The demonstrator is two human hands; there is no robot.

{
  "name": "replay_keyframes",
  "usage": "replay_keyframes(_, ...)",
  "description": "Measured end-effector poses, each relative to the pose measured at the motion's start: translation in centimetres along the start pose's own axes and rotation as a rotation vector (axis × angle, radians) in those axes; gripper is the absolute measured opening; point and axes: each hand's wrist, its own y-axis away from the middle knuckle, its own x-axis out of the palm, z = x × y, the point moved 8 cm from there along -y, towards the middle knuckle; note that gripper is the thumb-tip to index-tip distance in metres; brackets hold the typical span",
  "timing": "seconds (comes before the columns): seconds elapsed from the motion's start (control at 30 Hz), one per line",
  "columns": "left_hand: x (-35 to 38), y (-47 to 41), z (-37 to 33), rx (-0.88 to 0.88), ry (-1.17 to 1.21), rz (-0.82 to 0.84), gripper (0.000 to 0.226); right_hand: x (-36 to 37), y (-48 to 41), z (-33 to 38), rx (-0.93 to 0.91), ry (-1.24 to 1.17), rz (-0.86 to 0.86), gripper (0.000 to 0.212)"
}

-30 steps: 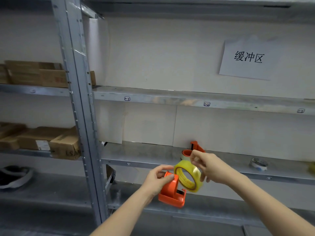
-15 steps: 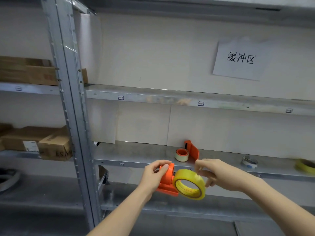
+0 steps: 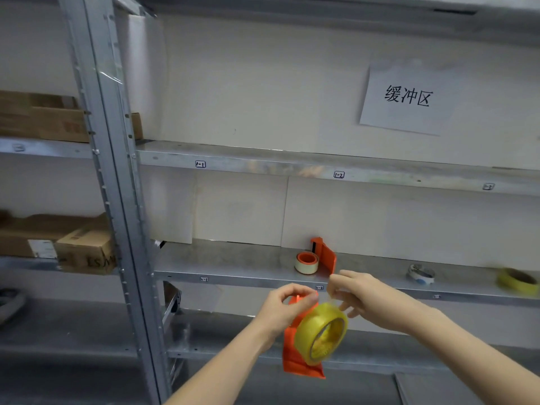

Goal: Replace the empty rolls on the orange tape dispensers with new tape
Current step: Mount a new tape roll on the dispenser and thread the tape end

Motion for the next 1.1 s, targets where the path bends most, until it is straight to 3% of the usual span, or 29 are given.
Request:
replay_keyframes(0.13,1.2,0.1,0.6,-0.014,-0.044,0.055,0.059,-0.2,-0.5,-0.7,0.007,-0.018,-0.026,0.029)
replay_keyframes(0.3,1.2,0.7,1.1,-0.003,-0.052,0.036,0.059,-0.2,-0.3,-1.7,0.068,-0.157,-0.059,0.025)
replay_keyframes(0.53,1.8,1.5,1.6,-0.065,0.017,-0.011,0.096,0.0,-0.5,-2.4,0.155,-0.358,-0.207,0.007)
replay_keyframes(0.67,1.8,1.4,2.8,-0.113,0.004,-0.07,0.109,0.2,-0.1,-3.3,0.24,-0.474,-0.317,0.022)
replay_keyframes(0.77,2.1,1.3,3.3,-0.13,-0.002,-0.088,0.111,0.6,-0.1,-3.7,0.274,-0.519,-0.339,0.037)
replay_keyframes(0.97,2.8,1.4,3.5,-0.122,-0.004,-0.09,0.099,1.1,-0.7,-3.8,0.31,-0.472,-0.34,0.029)
replay_keyframes(1.1,3.3,1.8,2.6,-0.071,-0.026,-0.106,0.077,1.2,-0.9,-3.8,0.314,-0.492,-0.361,0.024)
